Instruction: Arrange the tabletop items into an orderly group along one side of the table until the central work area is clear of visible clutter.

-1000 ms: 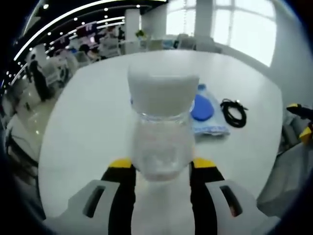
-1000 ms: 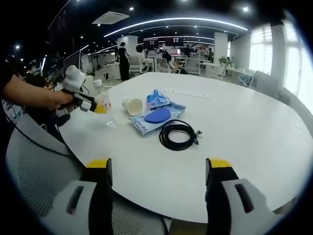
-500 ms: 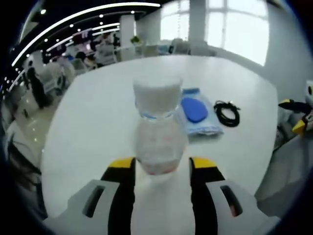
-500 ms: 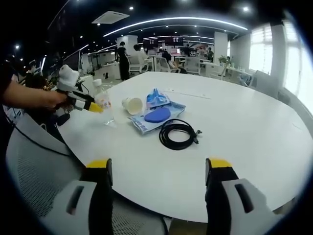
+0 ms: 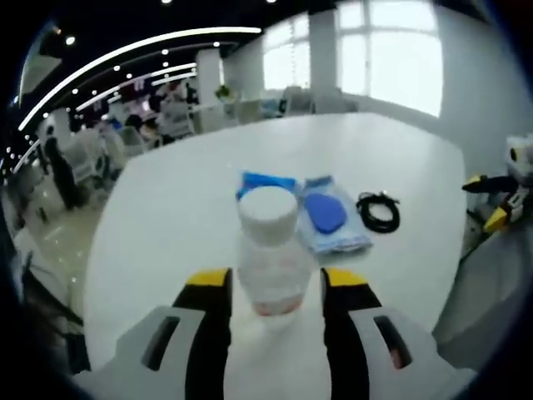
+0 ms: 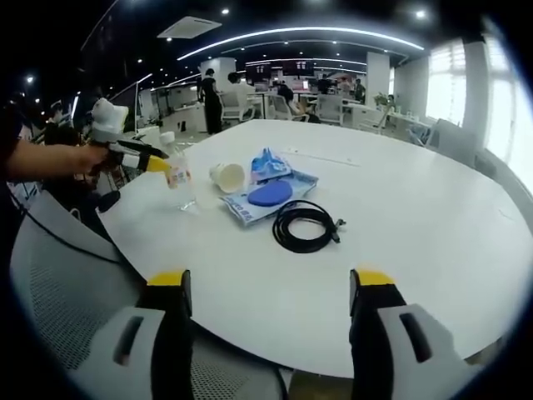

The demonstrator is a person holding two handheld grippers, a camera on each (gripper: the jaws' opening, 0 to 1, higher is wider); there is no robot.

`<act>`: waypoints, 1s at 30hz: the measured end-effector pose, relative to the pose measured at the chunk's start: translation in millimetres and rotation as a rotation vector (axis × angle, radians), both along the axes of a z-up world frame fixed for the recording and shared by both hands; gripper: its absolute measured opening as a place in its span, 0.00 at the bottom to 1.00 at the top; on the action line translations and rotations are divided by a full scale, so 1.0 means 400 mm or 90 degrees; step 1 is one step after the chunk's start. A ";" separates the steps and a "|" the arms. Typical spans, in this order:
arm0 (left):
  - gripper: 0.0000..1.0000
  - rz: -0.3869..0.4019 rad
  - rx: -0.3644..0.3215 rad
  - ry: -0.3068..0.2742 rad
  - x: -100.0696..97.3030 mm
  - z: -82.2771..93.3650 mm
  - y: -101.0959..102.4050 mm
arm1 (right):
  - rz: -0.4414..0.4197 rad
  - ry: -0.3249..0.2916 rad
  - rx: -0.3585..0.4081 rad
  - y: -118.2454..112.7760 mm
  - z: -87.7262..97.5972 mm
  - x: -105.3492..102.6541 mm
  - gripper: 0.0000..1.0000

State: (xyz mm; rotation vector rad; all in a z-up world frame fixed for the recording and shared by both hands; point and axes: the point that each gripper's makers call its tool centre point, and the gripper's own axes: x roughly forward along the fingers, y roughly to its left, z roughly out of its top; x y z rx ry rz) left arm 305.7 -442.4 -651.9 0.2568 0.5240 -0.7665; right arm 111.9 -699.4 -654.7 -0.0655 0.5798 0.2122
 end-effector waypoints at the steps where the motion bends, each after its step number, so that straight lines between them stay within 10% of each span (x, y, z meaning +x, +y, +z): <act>1: 0.40 -0.008 0.001 0.005 0.002 -0.006 -0.003 | 0.000 0.001 0.000 0.000 -0.001 0.000 0.77; 19: 0.49 -0.224 0.059 -0.030 0.007 -0.030 -0.055 | -0.008 -0.002 0.001 -0.005 0.000 -0.001 0.77; 30: 0.52 -0.268 0.066 -0.016 0.017 -0.038 -0.085 | -0.016 -0.002 0.005 -0.007 0.001 0.000 0.76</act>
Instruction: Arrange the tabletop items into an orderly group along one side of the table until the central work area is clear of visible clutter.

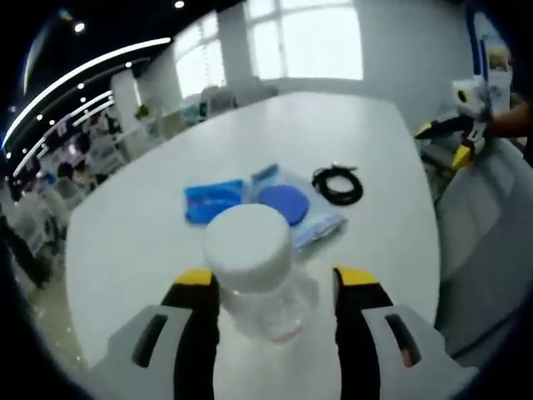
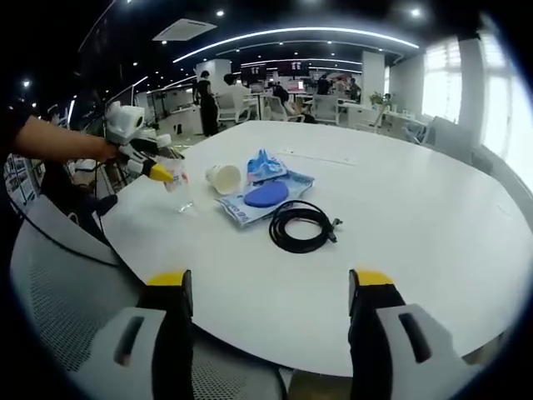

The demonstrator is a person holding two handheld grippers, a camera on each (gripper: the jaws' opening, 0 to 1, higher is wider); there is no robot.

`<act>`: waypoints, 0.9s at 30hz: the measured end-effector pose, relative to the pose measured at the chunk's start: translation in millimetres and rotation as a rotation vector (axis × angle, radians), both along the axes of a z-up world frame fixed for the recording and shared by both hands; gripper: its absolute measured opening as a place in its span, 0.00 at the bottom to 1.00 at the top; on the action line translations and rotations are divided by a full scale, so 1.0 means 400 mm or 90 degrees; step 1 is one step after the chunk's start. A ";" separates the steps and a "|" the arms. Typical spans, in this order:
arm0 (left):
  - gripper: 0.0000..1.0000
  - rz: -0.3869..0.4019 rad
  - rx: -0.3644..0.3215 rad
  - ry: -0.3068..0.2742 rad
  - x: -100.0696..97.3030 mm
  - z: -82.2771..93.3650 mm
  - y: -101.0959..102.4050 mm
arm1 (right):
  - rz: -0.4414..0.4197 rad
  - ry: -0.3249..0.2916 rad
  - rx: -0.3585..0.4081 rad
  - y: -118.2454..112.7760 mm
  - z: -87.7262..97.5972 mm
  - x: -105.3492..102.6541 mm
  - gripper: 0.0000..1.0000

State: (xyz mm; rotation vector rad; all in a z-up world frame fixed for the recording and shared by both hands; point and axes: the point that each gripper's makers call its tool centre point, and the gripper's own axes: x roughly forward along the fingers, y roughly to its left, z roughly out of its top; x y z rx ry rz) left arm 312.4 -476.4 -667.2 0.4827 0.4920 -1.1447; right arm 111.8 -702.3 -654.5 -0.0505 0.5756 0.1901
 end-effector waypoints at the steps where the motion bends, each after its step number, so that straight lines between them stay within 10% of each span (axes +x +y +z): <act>1: 0.50 0.003 0.002 -0.001 0.002 -0.002 0.001 | 0.000 0.000 0.000 0.000 0.000 0.000 0.76; 27: 0.43 0.104 -0.008 -0.009 0.048 0.002 0.045 | -0.002 0.003 0.003 -0.001 0.000 0.000 0.75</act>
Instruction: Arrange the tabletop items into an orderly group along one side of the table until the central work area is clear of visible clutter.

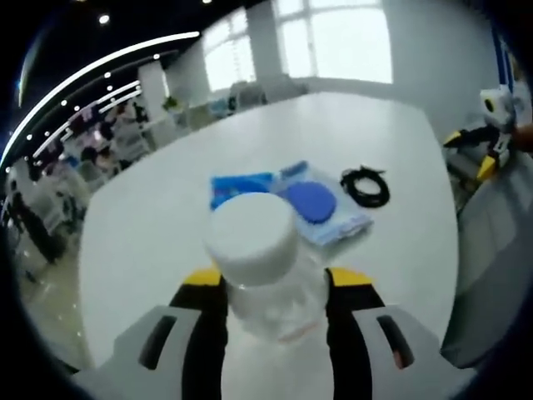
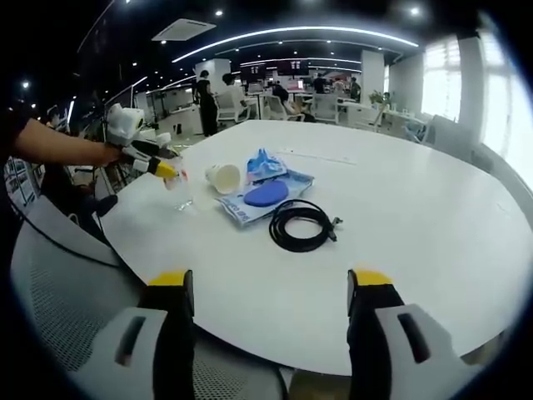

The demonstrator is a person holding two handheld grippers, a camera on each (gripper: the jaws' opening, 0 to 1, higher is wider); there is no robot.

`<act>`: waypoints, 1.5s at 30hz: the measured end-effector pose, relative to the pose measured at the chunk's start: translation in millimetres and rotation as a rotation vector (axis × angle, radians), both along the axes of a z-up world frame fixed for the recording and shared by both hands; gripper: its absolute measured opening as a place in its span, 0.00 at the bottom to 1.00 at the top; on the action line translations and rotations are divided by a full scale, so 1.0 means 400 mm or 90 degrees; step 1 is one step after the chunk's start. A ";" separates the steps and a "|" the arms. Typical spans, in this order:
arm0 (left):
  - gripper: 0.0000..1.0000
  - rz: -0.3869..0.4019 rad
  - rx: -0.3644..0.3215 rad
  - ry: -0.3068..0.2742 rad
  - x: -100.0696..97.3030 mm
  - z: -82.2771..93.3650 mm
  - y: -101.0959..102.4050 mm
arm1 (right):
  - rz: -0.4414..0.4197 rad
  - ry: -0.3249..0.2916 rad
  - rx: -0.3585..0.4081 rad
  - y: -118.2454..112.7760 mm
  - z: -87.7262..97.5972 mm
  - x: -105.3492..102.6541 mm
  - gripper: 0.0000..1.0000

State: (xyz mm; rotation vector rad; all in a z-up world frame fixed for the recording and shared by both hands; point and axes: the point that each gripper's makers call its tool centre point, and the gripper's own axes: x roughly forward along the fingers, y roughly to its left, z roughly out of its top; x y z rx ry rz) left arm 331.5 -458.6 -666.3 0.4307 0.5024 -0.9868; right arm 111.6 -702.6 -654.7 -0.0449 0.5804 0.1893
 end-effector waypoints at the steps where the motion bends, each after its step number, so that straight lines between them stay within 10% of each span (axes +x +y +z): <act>1: 0.43 0.003 -0.001 0.001 0.002 0.000 0.003 | 0.000 0.000 0.000 0.000 0.000 0.000 0.75; 45: 0.43 0.258 0.019 -0.022 0.239 -0.002 0.166 | 0.000 0.029 -0.008 -0.004 -0.019 -0.006 0.73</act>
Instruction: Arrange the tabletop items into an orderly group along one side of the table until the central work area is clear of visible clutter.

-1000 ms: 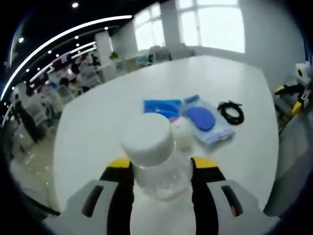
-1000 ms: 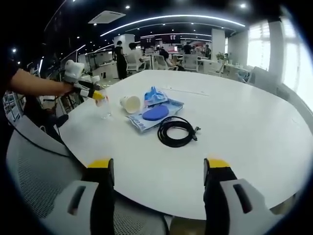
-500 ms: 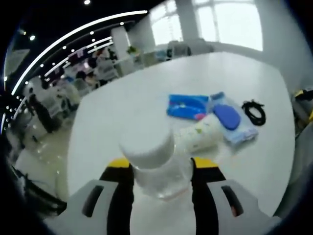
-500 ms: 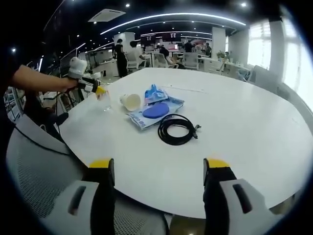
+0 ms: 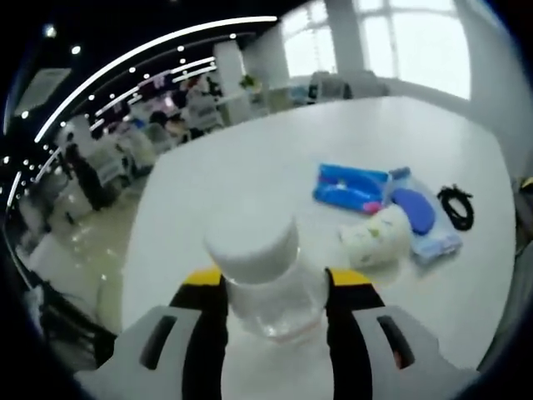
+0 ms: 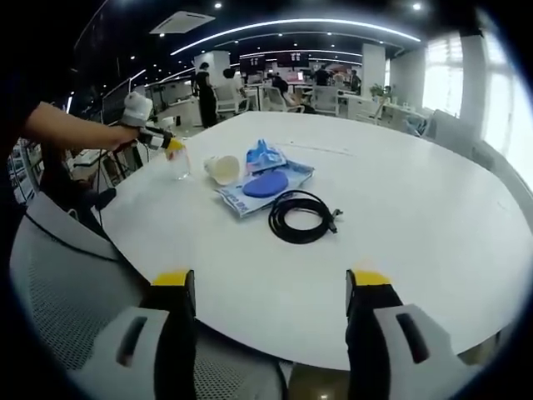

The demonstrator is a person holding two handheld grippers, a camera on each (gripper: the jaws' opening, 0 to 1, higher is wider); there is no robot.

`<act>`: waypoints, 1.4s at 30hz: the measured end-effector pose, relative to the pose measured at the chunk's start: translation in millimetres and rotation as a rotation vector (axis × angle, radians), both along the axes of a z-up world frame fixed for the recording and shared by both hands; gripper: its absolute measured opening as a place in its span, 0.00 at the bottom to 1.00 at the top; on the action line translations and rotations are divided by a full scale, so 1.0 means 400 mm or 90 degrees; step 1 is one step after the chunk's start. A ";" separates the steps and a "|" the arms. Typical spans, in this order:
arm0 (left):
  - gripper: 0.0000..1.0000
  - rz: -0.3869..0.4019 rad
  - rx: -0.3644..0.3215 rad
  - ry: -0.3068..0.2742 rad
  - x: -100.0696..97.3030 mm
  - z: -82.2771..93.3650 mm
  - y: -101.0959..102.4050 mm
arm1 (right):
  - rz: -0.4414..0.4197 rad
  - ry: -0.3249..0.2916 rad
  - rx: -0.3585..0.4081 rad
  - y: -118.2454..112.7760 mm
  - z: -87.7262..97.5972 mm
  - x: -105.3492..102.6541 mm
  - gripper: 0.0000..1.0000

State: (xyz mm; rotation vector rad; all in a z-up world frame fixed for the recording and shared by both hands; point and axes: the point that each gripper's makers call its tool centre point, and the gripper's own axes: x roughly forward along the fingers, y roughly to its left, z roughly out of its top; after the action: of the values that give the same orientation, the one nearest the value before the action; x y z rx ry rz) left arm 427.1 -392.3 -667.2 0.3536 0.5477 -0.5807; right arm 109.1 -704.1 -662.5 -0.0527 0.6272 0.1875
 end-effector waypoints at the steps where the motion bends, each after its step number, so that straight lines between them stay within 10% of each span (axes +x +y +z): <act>1: 0.43 0.004 -0.002 0.001 0.004 0.000 0.002 | 0.001 0.001 -0.001 0.000 0.000 0.000 0.73; 42: 0.42 0.061 0.001 0.048 0.034 -0.050 0.049 | -0.008 0.001 0.000 -0.003 -0.002 0.000 0.73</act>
State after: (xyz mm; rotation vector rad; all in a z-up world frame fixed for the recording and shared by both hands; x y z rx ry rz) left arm 440.9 -372.8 -687.2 0.3063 0.6343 -0.5022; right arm 109.1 -705.3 -663.4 -0.0487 0.6292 0.1755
